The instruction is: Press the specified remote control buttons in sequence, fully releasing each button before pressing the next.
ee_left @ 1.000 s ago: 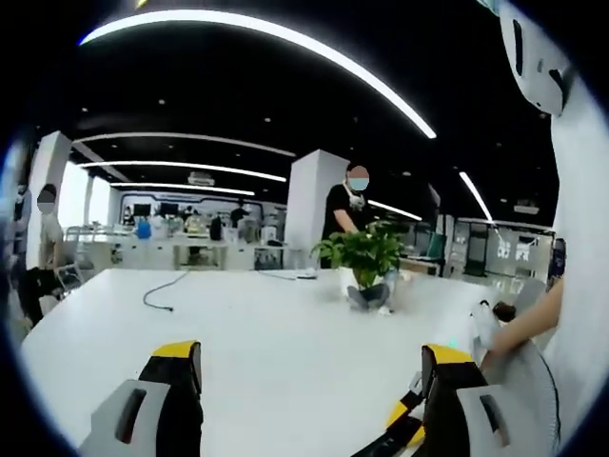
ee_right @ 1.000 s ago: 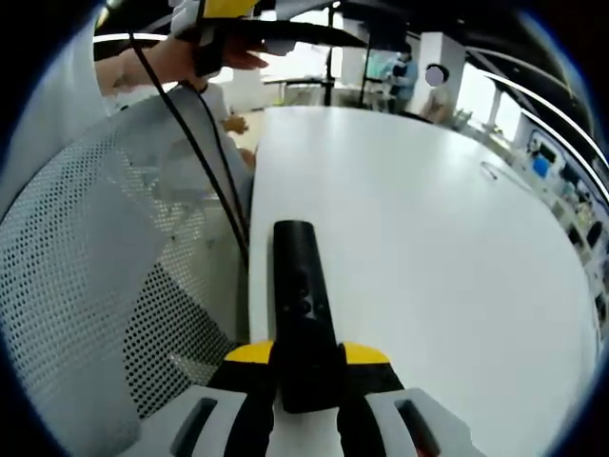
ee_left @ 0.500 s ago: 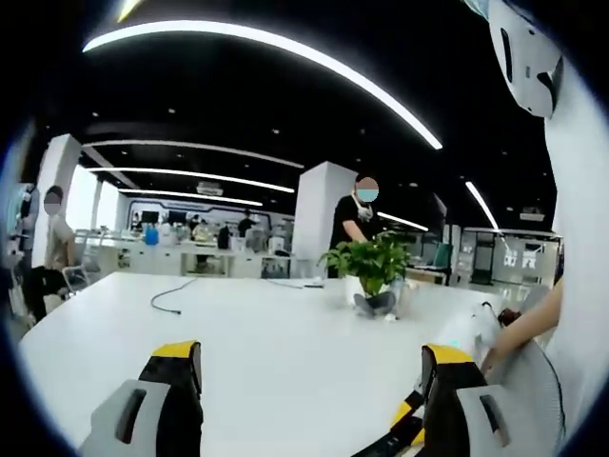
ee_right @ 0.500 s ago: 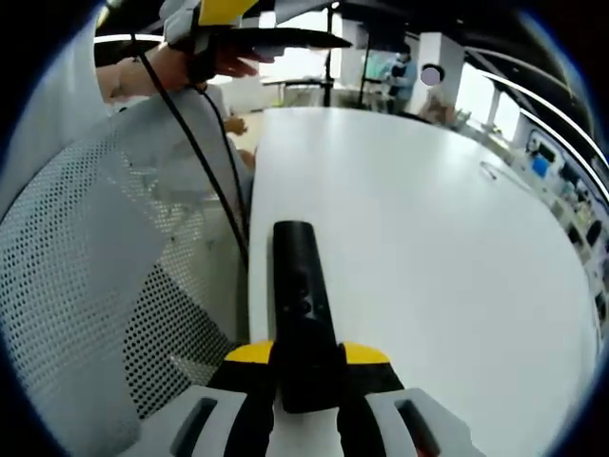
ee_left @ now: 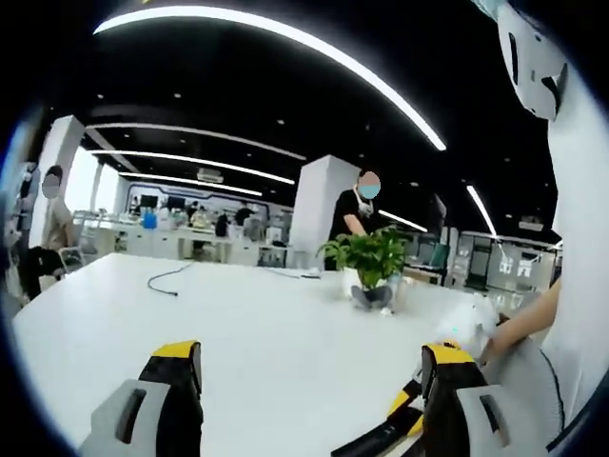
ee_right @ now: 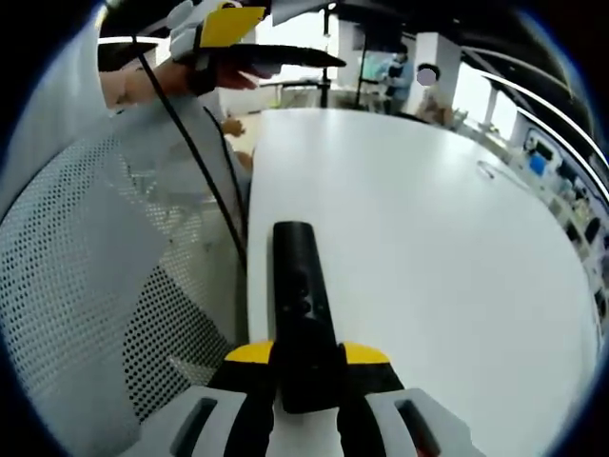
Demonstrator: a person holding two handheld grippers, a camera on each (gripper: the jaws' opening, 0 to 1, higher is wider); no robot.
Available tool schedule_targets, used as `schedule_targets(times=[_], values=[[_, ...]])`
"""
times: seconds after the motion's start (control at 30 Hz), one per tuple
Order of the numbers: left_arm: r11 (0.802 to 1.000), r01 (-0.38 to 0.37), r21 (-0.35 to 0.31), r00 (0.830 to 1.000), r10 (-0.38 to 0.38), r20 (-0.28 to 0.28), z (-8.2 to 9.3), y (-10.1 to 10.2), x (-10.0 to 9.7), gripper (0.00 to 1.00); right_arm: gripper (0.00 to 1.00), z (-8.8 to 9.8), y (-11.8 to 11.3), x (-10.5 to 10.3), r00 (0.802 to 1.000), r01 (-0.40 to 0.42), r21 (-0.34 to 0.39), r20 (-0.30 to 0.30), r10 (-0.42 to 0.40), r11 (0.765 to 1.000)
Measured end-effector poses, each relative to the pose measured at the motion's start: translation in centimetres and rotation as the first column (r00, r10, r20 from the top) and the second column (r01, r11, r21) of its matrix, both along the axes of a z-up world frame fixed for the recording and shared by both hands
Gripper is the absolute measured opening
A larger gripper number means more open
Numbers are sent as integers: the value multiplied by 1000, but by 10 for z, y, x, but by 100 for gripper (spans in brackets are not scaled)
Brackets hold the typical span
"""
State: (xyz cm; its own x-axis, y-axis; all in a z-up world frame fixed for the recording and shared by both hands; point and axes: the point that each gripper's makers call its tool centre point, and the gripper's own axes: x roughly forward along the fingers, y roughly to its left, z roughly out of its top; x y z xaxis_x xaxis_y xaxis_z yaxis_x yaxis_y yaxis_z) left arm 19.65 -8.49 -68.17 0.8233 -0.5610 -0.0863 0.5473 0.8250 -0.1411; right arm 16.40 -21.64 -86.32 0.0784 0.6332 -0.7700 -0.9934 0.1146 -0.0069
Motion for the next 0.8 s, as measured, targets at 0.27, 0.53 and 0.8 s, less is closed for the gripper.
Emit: schedule_targets(times=[0.27,0.53,0.8], values=[[987,51,152,999,-52,2,-16,-23,-6,100,22,0,0,1,1000,2,2,0,-2,1000],[985,31,167,999,-34,16,-3,9,3,100,22,-1,1,2,1000,3,-9,-7,-4,1000],[989,19,147,1000,-22,22,-1,12,6,100,21,0,1,2,1000,4,-39,-17,-5,999]])
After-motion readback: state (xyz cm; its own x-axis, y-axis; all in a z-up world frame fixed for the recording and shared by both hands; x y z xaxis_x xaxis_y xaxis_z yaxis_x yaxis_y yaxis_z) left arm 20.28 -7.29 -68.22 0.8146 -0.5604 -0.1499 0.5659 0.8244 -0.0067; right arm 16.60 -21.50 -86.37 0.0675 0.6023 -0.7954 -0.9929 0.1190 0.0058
